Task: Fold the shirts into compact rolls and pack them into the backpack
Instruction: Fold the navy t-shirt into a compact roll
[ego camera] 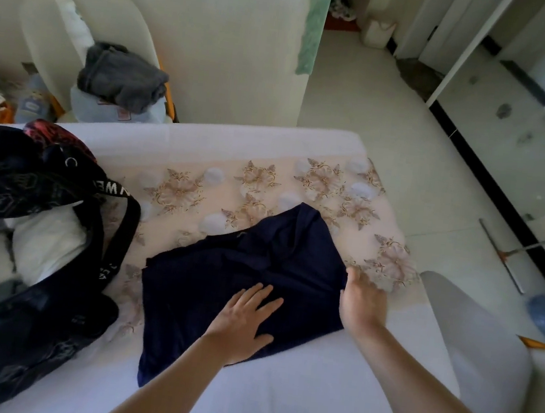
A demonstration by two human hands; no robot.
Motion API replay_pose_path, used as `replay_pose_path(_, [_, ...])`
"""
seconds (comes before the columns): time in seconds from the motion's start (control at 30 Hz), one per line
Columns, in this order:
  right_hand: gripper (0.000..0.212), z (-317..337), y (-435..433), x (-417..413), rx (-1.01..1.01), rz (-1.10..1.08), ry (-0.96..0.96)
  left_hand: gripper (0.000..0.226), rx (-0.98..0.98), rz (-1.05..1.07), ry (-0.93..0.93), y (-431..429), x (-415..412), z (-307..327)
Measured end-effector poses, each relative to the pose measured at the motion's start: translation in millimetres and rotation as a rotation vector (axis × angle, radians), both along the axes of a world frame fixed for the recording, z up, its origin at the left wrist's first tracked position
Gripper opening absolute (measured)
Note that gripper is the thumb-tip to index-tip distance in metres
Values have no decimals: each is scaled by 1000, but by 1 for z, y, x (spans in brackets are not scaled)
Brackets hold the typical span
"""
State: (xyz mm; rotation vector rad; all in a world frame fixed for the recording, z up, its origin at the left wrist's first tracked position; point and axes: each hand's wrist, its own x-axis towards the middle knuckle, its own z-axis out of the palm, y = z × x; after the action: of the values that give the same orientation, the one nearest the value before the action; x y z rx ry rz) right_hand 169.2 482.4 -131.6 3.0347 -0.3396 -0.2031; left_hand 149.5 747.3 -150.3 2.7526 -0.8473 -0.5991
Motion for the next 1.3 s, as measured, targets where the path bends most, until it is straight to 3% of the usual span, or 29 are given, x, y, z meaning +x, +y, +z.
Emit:
replay_pose_path(0.07, [62, 0, 9, -7, -60, 78, -52, 67, -7, 27, -32, -5, -6, 0])
replay_pose_path(0.17, [59, -1, 45, -20, 179, 405, -139, 66, 34, 155, -138, 5, -20, -2])
replay_pose_path(0.27, [57, -7, 91, -39, 392, 541, 39, 67, -25, 352, -273, 40, -40, -2])
replay_pose_path(0.37, [65, -12, 121, -56, 371, 458, 219, 64, -69, 665, -333, 79, -63, 3])
replay_pose_path(0.57, [66, -12, 149, -88, 375, 563, 183, 46, -29, 1091, -14, 111, -102, 15])
replay_pose_path(0.67, [48, -12, 159, -94, 386, 616, 106, 27, -154, 1197, 130, 119, -105, 18])
replay_pose_path(0.73, [28, -13, 162, -92, 390, 616, 33, 10, -214, 1198, 138, 123, -104, 24])
replay_pose_path(0.83, [15, -7, 163, -87, 452, 628, 58, 10, -215, 1141, 31, 131, -106, 35])
replay_pose_path(0.9, [10, 5, 163, -84, 451, 660, 196, 8, -47, 1007, 73, 137, -106, 41])
replay_pose_path(0.97, [10, 15, 163, -80, 433, 662, 365, 20, 155, 875, 209, 140, -103, 43])
replay_pose_path(1.03, [12, 20, 161, -66, 476, 610, 341, 19, 120, 822, 215, 140, -93, 44])
replay_pose_path(1.13, [20, 21, 157, -28, 463, 567, 106, 19, -112, 707, -40, 130, -66, 43])
replay_pose_path(1.2, [29, 28, 154, -1, 403, 570, 58, 40, -103, 571, -118, 118, -49, 37])
replay_pose_path(1.3, [57, 30, 145, 32, 246, 607, 162, 67, 32, 520, -111, 105, -29, 27])
